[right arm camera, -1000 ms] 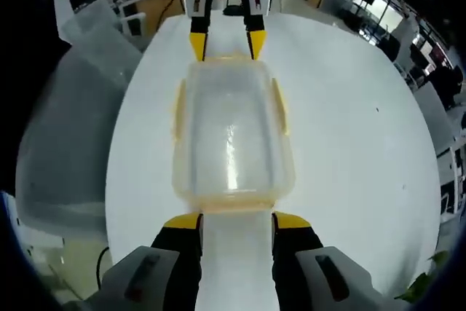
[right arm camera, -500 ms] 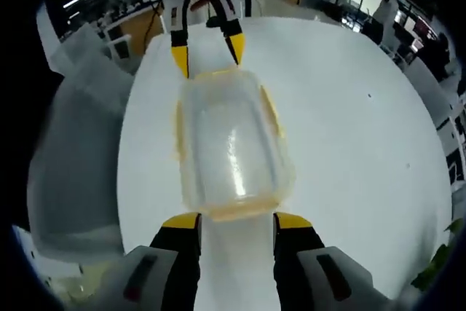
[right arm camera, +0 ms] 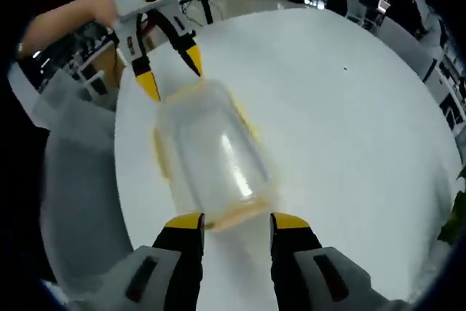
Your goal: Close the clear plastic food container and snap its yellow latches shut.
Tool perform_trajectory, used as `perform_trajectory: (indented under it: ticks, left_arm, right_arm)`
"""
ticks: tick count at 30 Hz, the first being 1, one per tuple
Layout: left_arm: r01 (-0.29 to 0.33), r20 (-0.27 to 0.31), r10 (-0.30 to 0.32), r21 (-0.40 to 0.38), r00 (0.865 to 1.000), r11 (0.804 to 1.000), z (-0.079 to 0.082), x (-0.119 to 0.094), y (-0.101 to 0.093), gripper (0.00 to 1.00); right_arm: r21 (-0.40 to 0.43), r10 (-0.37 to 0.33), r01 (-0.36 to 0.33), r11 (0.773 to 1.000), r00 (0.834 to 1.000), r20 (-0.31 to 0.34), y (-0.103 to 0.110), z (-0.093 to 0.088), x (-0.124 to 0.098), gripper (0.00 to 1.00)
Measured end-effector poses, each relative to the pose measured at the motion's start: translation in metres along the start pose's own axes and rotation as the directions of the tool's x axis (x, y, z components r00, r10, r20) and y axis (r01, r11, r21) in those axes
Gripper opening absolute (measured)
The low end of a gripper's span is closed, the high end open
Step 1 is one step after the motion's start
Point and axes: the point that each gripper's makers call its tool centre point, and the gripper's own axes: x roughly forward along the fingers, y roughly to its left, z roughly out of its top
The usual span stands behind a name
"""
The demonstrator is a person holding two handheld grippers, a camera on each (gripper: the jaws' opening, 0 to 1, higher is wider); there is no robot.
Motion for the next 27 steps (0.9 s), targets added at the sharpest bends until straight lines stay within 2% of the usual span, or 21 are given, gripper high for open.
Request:
perform_trajectory:
  ticks: [6, 8, 9, 11, 13, 14, 17, 19, 21, 22, 25, 27]
  left_arm:
    - [-0.002, 0.016, 0.003, -0.105, 1.000, 0.994, 0.000, 0.001, 0.002, 0.43]
    - [0.000, 0.041, 0.006, -0.148, 0.999, 0.989, 0.003, 0.001, 0.002, 0.43]
    - [-0.013, 0.045, 0.023, -0.215, 0.999, 0.977, 0.003, 0.001, 0.006, 0.43]
    - [-0.009, 0.062, 0.027, -0.271, 0.998, 0.963, 0.003, 0.001, 0.008, 0.43]
    - [-0.015, 0.067, 0.039, -0.329, 0.997, 0.944, 0.002, 0.002, 0.010, 0.43]
    - [-0.013, 0.067, 0.037, -0.324, 0.997, 0.946, 0.002, 0.002, 0.010, 0.42]
    - [-0.003, 0.068, 0.030, -0.363, 0.997, 0.932, 0.000, 0.004, 0.007, 0.41]
    - [0.007, 0.083, 0.030, -0.406, 0.996, 0.914, 0.001, 0.005, 0.006, 0.41]
    - [0.009, 0.093, 0.040, -0.469, 0.995, 0.883, 0.001, 0.006, 0.003, 0.40]
    - [0.011, 0.104, 0.045, -0.482, 0.994, 0.876, 0.002, 0.008, 0.005, 0.40]
    - [-0.024, 0.086, 0.078, -0.508, 0.993, 0.861, -0.005, 0.008, 0.009, 0.39]
    - [-0.017, 0.111, 0.093, -0.549, 0.990, 0.836, -0.002, 0.007, 0.010, 0.36]
  right_arm:
    - [0.071, -0.018, 0.017, 0.997, 1.000, 0.001, -0.001, -0.003, 0.001, 0.33]
    - [0.114, -0.019, 0.017, 0.993, 1.000, 0.016, -0.001, -0.003, 0.001, 0.33]
    - [0.150, -0.005, 0.000, 0.989, 1.000, 0.030, 0.001, -0.001, 0.002, 0.33]
    - [0.195, 0.002, -0.011, 0.981, 0.999, 0.045, 0.003, 0.000, 0.002, 0.33]
    - [0.205, -0.013, 0.003, 0.979, 0.999, 0.047, 0.001, 0.000, 0.002, 0.33]
    - [0.213, -0.019, 0.008, 0.977, 0.999, 0.046, 0.000, 0.000, 0.002, 0.32]
    - [0.237, -0.022, 0.011, 0.972, 0.999, 0.048, -0.001, -0.002, 0.003, 0.32]
    - [0.260, -0.029, 0.013, 0.965, 0.998, 0.057, -0.003, -0.003, 0.003, 0.31]
    - [0.293, -0.030, 0.006, 0.956, 0.996, 0.078, -0.004, -0.001, 0.003, 0.30]
    - [0.303, -0.031, 0.004, 0.953, 0.996, 0.085, -0.004, -0.001, 0.003, 0.29]
    - [0.329, -0.046, 0.013, 0.944, 0.995, 0.092, -0.004, -0.002, 0.004, 0.27]
    - [0.342, -0.044, 0.010, 0.940, 0.995, 0.092, -0.003, -0.003, 0.006, 0.27]
